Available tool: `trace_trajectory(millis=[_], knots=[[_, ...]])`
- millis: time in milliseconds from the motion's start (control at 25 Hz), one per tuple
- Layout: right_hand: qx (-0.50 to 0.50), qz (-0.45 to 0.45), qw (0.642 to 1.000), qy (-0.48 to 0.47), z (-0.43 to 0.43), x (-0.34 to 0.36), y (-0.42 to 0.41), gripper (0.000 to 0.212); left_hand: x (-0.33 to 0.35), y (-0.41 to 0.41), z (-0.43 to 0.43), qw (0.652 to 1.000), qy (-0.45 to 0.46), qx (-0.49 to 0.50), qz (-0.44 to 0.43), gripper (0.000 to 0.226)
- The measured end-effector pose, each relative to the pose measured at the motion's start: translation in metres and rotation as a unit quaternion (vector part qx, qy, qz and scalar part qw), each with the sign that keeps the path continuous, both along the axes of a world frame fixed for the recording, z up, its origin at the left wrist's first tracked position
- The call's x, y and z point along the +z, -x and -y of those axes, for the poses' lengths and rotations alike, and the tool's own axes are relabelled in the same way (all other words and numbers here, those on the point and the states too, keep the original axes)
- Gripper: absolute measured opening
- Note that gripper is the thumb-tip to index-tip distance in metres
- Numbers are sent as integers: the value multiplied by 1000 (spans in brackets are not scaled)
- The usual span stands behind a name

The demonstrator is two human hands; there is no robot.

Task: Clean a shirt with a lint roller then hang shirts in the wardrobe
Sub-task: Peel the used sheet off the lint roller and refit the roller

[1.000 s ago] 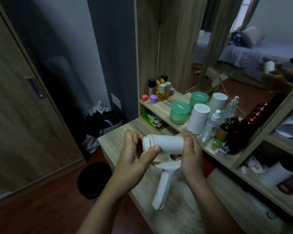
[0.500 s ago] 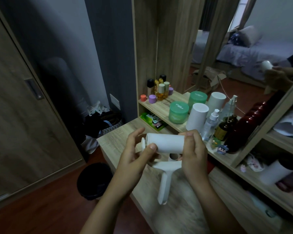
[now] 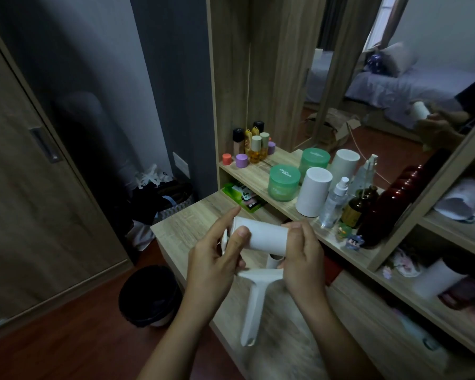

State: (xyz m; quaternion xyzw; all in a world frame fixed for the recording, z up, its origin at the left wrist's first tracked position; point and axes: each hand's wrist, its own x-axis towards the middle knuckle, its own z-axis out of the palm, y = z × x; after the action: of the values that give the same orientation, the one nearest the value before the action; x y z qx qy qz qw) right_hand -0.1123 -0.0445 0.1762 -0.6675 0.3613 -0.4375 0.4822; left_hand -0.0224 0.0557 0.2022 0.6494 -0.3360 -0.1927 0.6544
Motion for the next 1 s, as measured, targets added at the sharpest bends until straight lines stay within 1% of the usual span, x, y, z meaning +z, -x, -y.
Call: trace_trajectory(millis=[120, 280, 400, 480, 560, 680, 720, 880, 1000], knots=[[3, 1, 1000, 2, -1, -2, 0, 35, 2, 0, 0, 1000, 12, 5, -9, 33], [5, 0, 1000, 30, -4, -3, -3, 32, 6, -1, -2, 998, 31, -3, -58, 33], [14, 5, 998, 66, 2, 1, 0, 35, 2, -3, -5, 995, 37, -36, -86, 35], [40, -7, 995, 88, 6, 6, 3, 30, -6, -2, -5, 995, 47, -35, -82, 35], [75, -21, 995, 66, 10, 6, 5, 26, -14, 1, -4, 995, 65, 1, -70, 35], [139, 0, 988, -63, 14, 1, 8, 20, -21, 3, -2, 988, 93, 34, -120, 31], [152, 0, 985, -82, 16, 1, 10, 21, -22, 4, -2, 985, 97, 37, -139, 31], [205, -4, 974, -96, 20, 2, 14, 27, -24, 7, 1, 963, 120, 63, -234, 35], [199, -20, 979, -48, 17, -4, 13, 30, -21, 4, 2, 959, 112, 58, -252, 47]])
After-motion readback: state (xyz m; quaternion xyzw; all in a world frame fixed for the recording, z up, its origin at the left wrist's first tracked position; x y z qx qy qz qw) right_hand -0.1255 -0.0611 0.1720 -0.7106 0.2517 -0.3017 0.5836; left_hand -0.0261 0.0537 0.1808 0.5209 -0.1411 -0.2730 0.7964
